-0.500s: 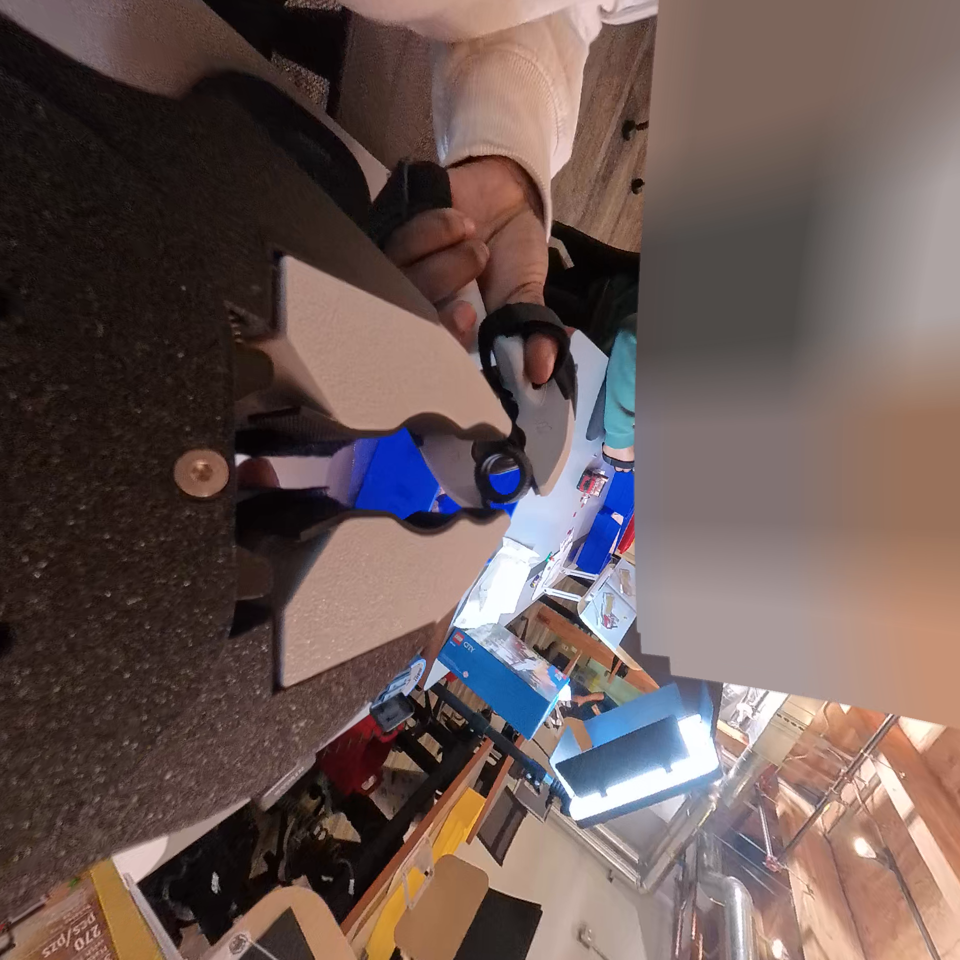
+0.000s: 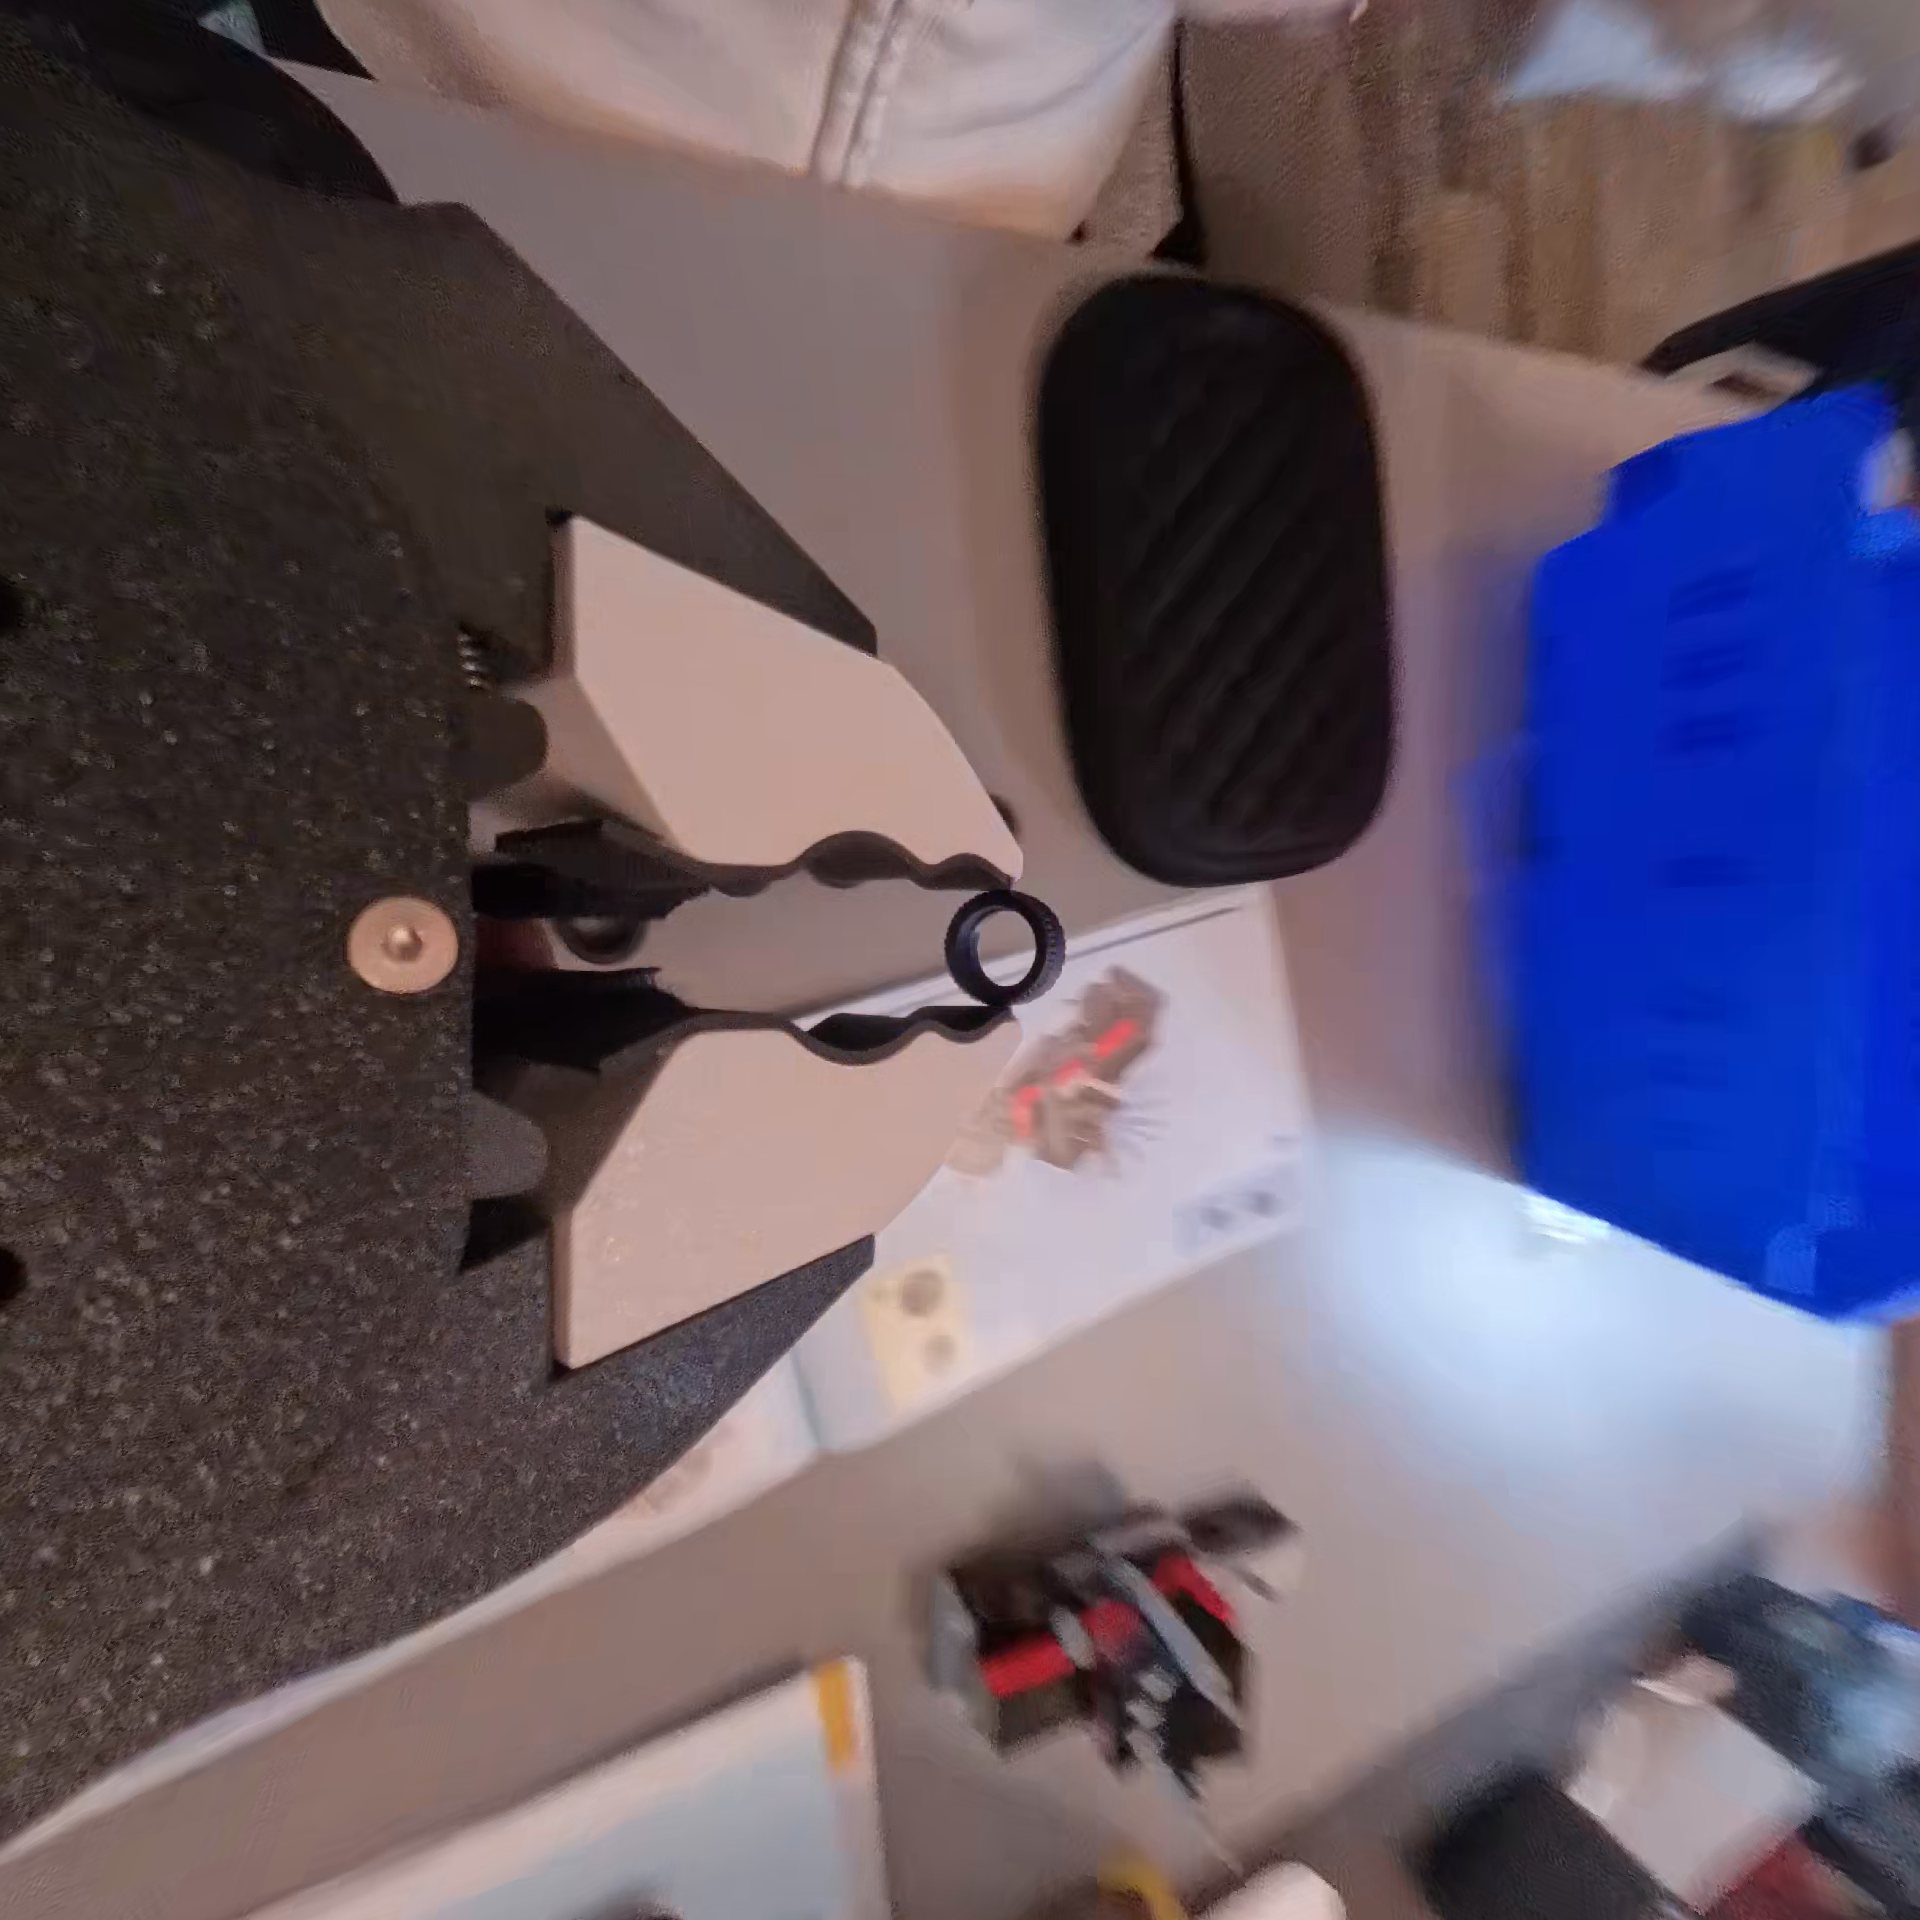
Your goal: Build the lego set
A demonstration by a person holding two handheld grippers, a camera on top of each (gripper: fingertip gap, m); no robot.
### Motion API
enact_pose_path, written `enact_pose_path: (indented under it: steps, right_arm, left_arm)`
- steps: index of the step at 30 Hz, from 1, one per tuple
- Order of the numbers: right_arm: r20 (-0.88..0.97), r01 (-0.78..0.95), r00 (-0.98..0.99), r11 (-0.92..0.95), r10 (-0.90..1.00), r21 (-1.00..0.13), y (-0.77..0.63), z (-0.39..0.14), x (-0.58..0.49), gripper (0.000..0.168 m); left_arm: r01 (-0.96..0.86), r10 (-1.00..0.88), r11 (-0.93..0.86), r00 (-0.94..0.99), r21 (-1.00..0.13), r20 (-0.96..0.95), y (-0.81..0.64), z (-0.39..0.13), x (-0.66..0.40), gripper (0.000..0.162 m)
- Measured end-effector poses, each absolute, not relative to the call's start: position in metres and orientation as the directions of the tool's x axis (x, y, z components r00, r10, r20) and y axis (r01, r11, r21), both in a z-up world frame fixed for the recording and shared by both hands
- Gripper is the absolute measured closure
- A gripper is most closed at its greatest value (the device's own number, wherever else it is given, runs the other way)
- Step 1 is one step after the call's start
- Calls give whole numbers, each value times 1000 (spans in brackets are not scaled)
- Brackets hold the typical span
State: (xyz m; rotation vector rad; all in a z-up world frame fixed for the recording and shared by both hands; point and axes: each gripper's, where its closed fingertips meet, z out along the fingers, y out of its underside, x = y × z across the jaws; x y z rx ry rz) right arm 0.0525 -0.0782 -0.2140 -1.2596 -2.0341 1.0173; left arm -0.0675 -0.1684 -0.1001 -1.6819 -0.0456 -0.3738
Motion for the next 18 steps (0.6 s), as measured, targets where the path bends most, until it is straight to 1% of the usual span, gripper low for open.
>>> enact_pose_path:
  steps: [2, 4, 8, 10, 14, 16, 18]
  right_arm:
    - [15, 586, -419, 283, 908, -760, -80, -241, 55, 147]
    - [-5, 631, -407, 277, 914, -724, -80, -259, 56, 147]
    - [-24, 714, -368, 266, 930, -647, -76, -283, 54, 147]
    - [-14, 748, -361, 281, 932, -601, -73, -292, 54, 147]
    - [-14, 782, -367, 300, 930, -546, -73, -301, 53, 147]
    - [-14, 794, -366, 304, 930, -527, -73, -304, 52, 147]
    - [-19, 800, -364, 302, 931, -518, -73, -305, 52, 147]
  left_arm:
    - [219, -169, -186, 953, -958, 250, -176, -102, -74, 83]
    - [219, -144, -190, 958, -957, 248, -181, -104, -82, 83]
    - [233, -104, -208, 961, -950, 258, -189, -113, -98, 84]
    - [206, -100, -240, 967, -948, 236, -197, -116, -105, 85]
    - [49, -26, -344, 998, -938, 62, -233, -117, -138, 91]
    - [-23, 34, -457, 999, -889, -43, -260, -124, -163, 94]
    - [-57, 86, -587, 987, -808, -132, -289, -137, -191, 98]
